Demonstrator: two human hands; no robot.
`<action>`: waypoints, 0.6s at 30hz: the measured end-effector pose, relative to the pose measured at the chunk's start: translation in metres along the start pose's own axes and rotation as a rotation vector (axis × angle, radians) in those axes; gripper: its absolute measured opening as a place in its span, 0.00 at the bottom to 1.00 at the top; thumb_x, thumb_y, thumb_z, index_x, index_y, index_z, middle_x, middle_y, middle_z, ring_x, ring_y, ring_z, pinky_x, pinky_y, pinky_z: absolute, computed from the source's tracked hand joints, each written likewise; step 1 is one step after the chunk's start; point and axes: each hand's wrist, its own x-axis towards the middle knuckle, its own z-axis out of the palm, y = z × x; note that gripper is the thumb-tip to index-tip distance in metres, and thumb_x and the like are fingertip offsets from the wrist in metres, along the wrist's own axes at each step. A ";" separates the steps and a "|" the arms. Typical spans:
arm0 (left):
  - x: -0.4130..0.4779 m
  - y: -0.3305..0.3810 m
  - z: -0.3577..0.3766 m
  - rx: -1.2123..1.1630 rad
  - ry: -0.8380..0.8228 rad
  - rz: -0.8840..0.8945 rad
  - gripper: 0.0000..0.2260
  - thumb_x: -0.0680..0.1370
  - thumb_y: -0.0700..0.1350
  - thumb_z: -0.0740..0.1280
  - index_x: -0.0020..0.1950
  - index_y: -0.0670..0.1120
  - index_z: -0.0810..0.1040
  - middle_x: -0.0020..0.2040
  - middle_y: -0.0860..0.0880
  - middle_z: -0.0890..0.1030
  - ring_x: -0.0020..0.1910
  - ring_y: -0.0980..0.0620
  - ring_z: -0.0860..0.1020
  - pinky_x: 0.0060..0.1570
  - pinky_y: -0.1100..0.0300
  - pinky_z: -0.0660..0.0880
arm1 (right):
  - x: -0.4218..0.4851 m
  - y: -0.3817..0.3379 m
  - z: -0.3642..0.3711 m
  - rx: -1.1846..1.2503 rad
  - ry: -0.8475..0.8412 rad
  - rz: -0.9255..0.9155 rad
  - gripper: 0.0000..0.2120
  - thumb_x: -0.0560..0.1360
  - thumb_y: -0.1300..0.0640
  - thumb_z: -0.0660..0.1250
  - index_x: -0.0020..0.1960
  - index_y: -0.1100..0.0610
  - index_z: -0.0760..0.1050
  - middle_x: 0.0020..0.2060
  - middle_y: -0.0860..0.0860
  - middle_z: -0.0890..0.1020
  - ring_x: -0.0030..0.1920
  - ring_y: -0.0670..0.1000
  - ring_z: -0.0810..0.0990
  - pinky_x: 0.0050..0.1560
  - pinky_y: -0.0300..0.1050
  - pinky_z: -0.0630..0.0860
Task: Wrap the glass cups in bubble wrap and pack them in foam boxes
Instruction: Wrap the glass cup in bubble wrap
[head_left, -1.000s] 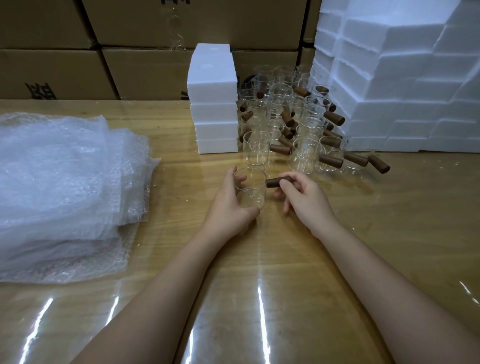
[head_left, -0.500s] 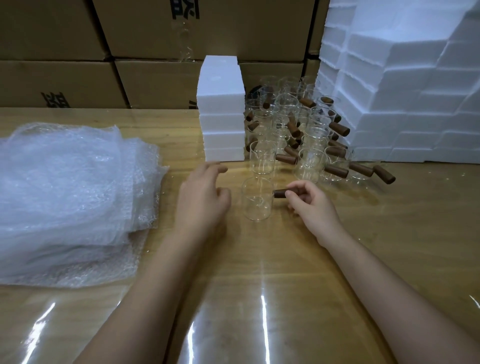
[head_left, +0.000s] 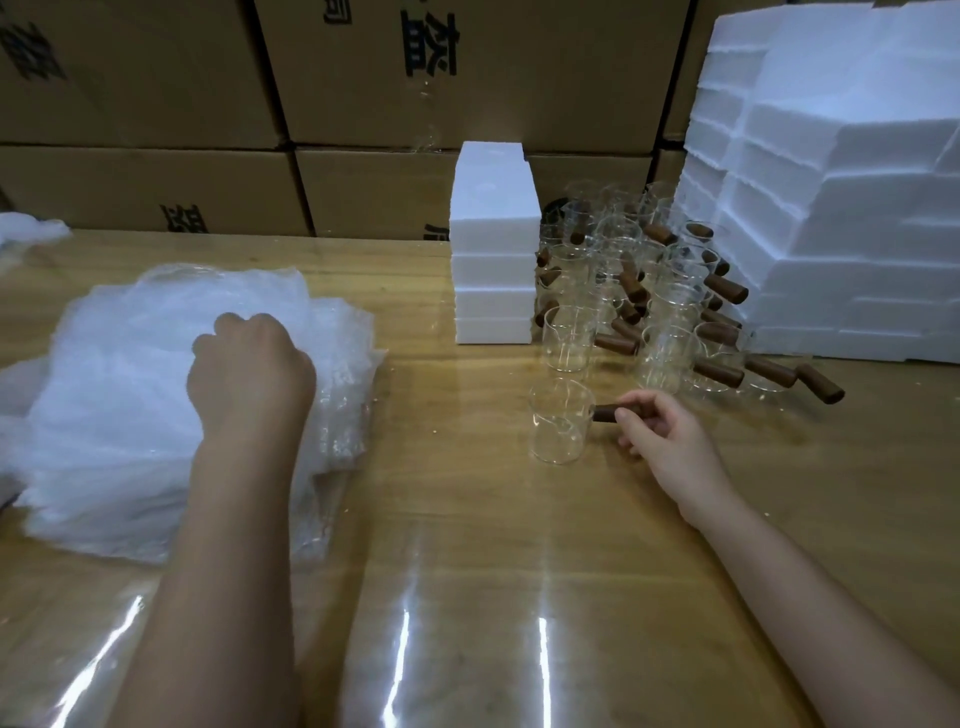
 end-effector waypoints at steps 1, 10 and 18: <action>0.003 -0.003 0.002 -0.002 0.002 0.018 0.06 0.76 0.34 0.60 0.48 0.33 0.74 0.52 0.33 0.72 0.50 0.34 0.70 0.40 0.50 0.64 | 0.000 0.000 0.000 0.004 0.001 0.001 0.06 0.77 0.57 0.66 0.47 0.45 0.75 0.36 0.49 0.80 0.37 0.46 0.78 0.42 0.44 0.75; 0.005 0.000 -0.019 -0.177 0.322 0.185 0.09 0.80 0.42 0.62 0.50 0.41 0.81 0.44 0.40 0.79 0.44 0.38 0.74 0.37 0.53 0.64 | 0.000 -0.002 0.001 0.035 0.008 0.009 0.07 0.77 0.58 0.66 0.46 0.46 0.75 0.38 0.53 0.80 0.40 0.52 0.77 0.46 0.51 0.76; -0.031 0.039 -0.050 -1.118 -0.511 0.586 0.03 0.74 0.46 0.67 0.45 0.48 0.79 0.43 0.55 0.84 0.43 0.60 0.81 0.44 0.67 0.77 | 0.000 -0.006 -0.001 -0.012 0.180 -0.171 0.14 0.77 0.58 0.64 0.62 0.49 0.72 0.60 0.46 0.74 0.59 0.43 0.73 0.55 0.34 0.73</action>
